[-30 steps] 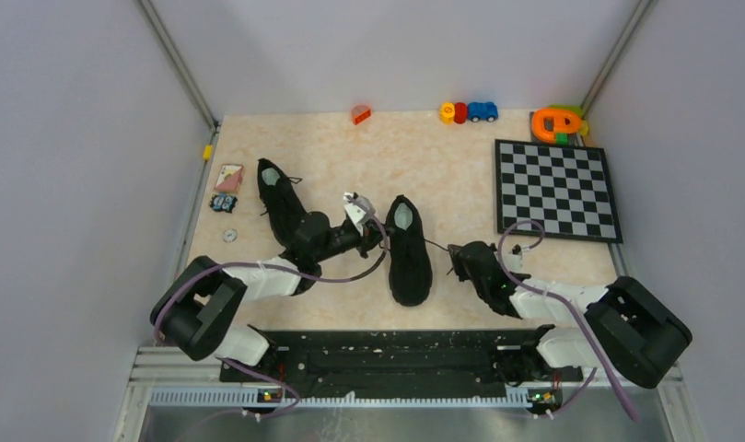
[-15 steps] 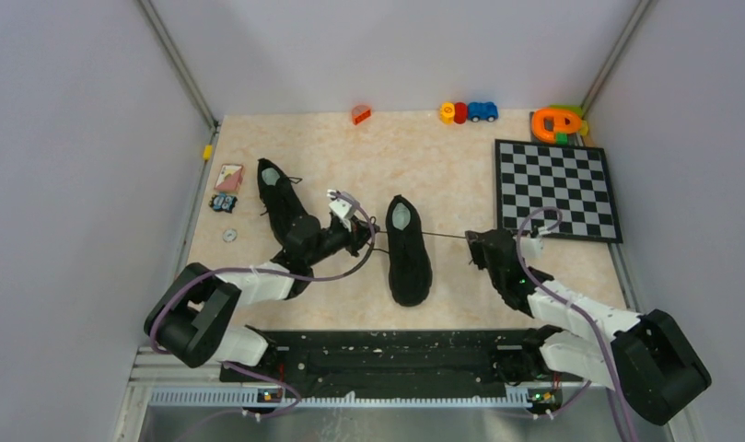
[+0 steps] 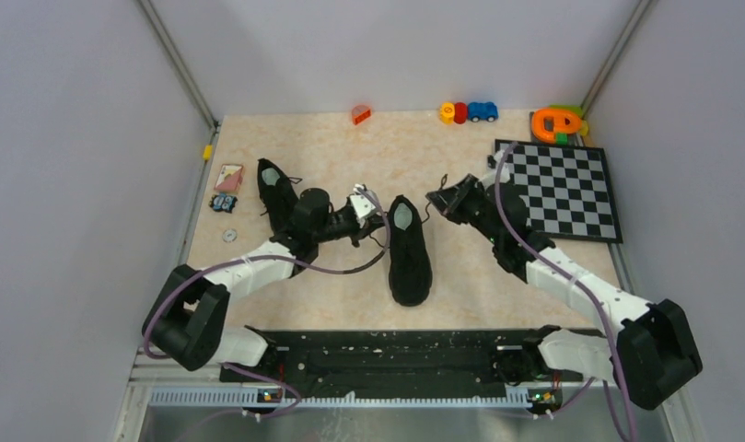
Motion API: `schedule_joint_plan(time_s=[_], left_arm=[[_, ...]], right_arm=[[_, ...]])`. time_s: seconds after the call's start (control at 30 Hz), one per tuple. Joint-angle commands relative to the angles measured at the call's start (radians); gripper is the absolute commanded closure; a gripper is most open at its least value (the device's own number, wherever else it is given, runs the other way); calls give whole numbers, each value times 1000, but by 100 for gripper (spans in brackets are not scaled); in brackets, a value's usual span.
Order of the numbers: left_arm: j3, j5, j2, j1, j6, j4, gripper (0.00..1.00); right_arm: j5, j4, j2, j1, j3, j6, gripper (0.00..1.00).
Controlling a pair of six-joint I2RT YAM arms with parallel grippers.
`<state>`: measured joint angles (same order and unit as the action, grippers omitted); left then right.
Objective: Tie the shoes
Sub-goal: Wrap the shoelace around the shoelace.
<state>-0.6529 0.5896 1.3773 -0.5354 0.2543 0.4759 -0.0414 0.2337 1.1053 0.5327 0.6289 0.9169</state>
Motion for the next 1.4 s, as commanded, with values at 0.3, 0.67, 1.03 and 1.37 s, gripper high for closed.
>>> schedule_joint_plan(time_s=[0.3, 0.67, 1.03, 1.37], left_arm=[[-209, 80, 52, -10, 300, -315, 100], [-337, 41, 162, -76, 400, -434, 100], [-422, 5, 225, -107, 454, -510, 100], [-489, 13, 268, -133, 479, -541, 100]], right_arm=[[379, -38, 244, -13, 249, -235, 100], [282, -28, 260, -29, 258, -215, 100], [238, -9, 263, -31, 264, -165, 96], [247, 3, 272, -31, 273, -115, 96]])
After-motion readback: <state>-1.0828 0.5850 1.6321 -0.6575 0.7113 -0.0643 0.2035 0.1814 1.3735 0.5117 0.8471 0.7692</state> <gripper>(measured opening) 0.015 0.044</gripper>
